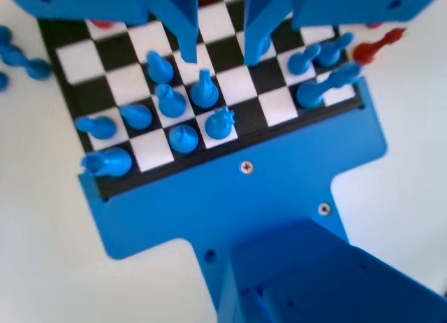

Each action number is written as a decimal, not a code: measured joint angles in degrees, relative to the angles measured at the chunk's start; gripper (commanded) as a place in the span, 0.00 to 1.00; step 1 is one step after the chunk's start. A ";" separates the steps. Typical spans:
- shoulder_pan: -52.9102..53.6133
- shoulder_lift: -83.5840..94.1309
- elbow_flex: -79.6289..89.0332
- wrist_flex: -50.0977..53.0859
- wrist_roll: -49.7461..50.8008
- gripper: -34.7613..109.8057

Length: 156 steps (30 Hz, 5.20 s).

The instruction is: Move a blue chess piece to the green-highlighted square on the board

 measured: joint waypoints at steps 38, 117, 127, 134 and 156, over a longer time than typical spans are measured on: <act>-1.32 -14.15 -0.09 -11.78 -3.08 0.33; 15.47 -8.00 5.80 -7.73 -19.78 0.25; 18.19 -8.00 6.06 -8.79 -20.83 0.25; 19.34 -8.35 6.06 -11.51 -20.83 0.25; 17.84 -9.14 9.93 -15.82 -20.83 0.25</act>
